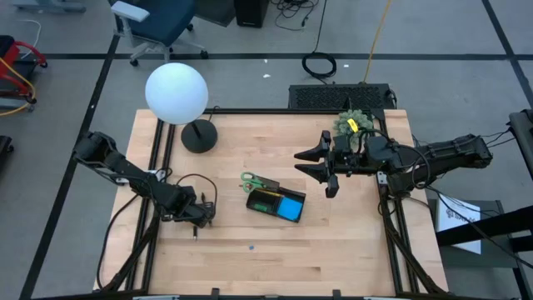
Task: Pick and place office supplies into organizer
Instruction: Put the left black pen into the desk organizer
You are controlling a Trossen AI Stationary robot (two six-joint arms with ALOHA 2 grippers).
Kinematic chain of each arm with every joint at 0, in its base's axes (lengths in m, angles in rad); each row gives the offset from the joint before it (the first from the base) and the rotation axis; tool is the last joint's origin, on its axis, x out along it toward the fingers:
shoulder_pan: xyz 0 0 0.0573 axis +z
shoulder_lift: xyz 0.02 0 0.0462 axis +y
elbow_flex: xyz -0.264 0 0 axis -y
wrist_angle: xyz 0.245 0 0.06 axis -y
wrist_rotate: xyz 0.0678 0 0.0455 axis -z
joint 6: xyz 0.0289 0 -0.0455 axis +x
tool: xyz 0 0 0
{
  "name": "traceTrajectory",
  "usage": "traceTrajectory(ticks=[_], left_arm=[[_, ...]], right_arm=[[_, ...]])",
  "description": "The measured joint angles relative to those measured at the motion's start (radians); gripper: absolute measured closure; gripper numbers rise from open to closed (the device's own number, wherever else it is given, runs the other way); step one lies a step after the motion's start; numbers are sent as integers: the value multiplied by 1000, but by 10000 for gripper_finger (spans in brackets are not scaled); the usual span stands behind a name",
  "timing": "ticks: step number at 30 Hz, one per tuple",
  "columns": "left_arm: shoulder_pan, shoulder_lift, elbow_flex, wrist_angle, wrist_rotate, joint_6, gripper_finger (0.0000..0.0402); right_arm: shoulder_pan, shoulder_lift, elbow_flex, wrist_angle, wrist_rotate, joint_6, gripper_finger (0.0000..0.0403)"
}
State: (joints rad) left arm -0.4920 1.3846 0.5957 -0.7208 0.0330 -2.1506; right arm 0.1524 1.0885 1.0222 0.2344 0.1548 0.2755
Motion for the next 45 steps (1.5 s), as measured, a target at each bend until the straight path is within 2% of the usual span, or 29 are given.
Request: traceTrajectory(ticks=[6, 21, 32, 38, 45], left_arm=[[-1, 1, -1, -5, 1, 2, 251], [0, 1, -1, -16, -4, 15, 391], [-1, -7, 12, -21, -16, 47, 396], [2, -48, 18, -24, -111, 55, 385], [-7, -86, 19, -22, -117, 71, 397]], right_arm=[[0, 0, 0, 0, 0, 0, 261], [0, 0, 0, 0, 0, 0, 263], [0, 0, 0, 0, 0, 0, 265], [0, 0, 0, 0, 0, 0, 262], [0, 0, 0, -3, 0, 0, 265]])
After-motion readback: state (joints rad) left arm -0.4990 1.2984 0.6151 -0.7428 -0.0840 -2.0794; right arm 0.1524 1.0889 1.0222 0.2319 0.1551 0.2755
